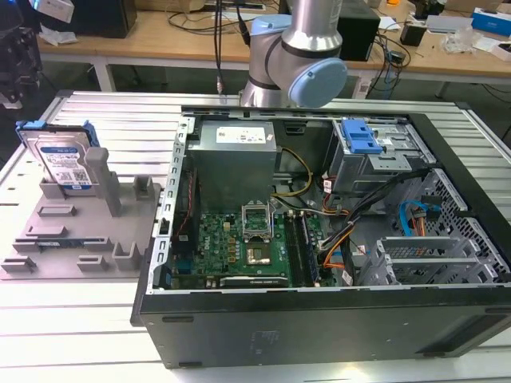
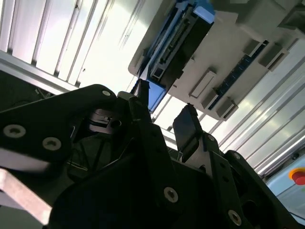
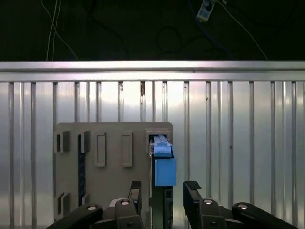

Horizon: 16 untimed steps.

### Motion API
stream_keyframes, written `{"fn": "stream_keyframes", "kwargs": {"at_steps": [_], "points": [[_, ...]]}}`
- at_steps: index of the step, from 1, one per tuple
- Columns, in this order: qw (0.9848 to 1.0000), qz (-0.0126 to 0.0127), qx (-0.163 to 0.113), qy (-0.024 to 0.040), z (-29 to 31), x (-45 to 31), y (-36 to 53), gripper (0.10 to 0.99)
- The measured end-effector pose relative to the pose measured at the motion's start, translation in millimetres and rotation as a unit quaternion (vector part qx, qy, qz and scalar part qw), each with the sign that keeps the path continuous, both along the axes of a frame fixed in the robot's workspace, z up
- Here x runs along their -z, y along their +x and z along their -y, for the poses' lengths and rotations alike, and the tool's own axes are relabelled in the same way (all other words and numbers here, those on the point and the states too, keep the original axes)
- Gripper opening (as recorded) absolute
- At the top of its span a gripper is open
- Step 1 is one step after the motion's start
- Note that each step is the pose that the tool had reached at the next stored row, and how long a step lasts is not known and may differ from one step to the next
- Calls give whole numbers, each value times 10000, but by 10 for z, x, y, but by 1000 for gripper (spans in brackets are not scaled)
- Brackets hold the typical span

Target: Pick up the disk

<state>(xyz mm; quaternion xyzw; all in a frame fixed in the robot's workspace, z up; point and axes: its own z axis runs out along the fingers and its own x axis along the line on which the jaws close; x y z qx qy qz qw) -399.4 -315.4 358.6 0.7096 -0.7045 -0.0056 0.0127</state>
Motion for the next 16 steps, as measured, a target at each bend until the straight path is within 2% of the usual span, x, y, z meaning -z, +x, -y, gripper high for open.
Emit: {"fn": "stream_keyframes", "kwargs": {"at_steps": [7,16], "points": [[10000,1,-16,0,0,14,-32,482],[10000,0,-17,0,0,100,-49,482]]}}
